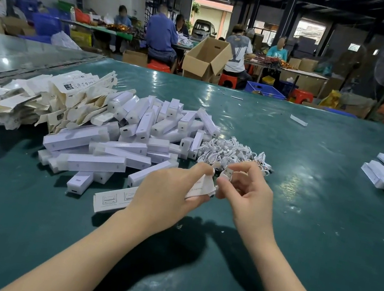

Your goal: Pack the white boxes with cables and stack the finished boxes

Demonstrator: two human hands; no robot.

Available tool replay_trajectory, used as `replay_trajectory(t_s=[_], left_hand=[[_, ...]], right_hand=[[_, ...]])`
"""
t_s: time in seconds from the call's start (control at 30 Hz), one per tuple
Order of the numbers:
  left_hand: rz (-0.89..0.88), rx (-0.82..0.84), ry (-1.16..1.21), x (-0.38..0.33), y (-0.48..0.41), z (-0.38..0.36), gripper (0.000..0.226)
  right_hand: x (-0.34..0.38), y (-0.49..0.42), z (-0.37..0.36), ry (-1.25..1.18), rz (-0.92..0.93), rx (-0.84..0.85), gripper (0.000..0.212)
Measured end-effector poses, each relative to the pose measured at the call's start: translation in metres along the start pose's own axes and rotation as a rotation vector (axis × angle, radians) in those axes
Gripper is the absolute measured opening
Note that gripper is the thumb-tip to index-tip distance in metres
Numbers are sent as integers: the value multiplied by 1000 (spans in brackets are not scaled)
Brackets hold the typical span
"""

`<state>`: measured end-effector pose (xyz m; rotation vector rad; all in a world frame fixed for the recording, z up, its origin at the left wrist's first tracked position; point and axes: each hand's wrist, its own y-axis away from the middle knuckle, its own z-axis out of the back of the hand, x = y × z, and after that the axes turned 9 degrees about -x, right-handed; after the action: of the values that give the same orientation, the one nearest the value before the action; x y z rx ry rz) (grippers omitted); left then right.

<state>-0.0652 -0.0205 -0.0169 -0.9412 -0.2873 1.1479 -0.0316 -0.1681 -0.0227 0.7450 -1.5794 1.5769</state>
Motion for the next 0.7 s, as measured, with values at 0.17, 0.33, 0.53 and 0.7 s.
replay_trajectory(t_s=[0.17, 0.33, 0.53, 0.7], left_hand=[[-3, 7, -53, -3, 0, 1, 36], [68, -2, 20, -1, 0, 1, 35], [104, -17, 52, -2, -1, 3, 36], [145, -34, 117, -2, -3, 5, 36]], right_hand=[[5, -2, -1, -13, -49, 149, 41], [8, -1, -3, -62, -69, 192, 41], [9, -2, -2, -59, -40, 187, 35], [10, -3, -4, -96, -46, 197, 49]])
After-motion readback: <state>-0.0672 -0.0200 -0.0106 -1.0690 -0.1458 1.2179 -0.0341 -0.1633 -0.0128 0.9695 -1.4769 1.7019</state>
